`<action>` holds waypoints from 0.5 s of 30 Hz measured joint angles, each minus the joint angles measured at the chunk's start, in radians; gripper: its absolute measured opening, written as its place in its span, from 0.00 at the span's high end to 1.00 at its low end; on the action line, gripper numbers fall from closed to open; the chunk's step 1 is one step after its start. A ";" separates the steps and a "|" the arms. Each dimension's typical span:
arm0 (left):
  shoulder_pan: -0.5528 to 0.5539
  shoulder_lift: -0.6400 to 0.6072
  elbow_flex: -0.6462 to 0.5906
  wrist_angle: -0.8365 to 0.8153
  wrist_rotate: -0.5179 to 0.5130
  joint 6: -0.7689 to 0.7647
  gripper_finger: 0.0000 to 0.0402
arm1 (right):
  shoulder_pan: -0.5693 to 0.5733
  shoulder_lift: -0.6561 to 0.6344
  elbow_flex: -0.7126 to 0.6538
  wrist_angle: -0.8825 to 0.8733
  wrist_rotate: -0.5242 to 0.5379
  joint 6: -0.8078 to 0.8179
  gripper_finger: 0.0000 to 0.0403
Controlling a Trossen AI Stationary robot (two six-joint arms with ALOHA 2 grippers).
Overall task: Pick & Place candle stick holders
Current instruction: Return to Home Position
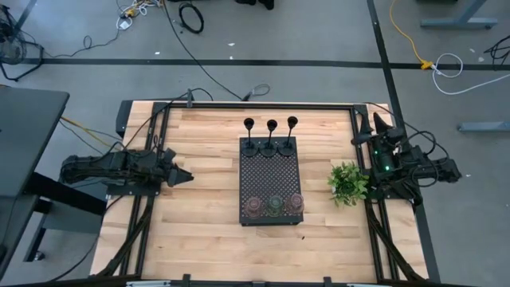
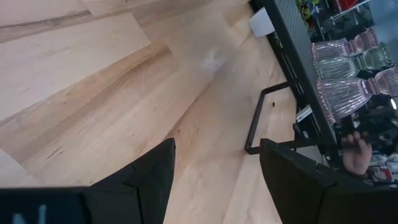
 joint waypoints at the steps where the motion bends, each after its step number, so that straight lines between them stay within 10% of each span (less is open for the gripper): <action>1: 0.000 0.000 0.000 0.000 0.000 0.000 0.41 | 0.008 0.000 0.000 -0.010 0.024 0.097 0.43; 4: 0.000 0.000 0.000 0.000 0.000 0.000 0.41 | 0.064 0.000 0.000 -0.179 0.202 0.638 0.43; 7: 0.000 0.000 0.000 0.000 0.000 0.000 0.41 | 0.116 0.001 0.000 -0.512 0.174 0.833 0.43; 10: 0.000 0.000 0.000 0.000 0.000 0.000 0.41 | 0.147 0.004 -0.003 -0.674 -0.245 0.994 0.43; 15: -0.013 0.000 0.000 -0.001 0.000 0.000 0.41 | 0.147 0.004 0.001 -0.690 -1.010 0.786 0.43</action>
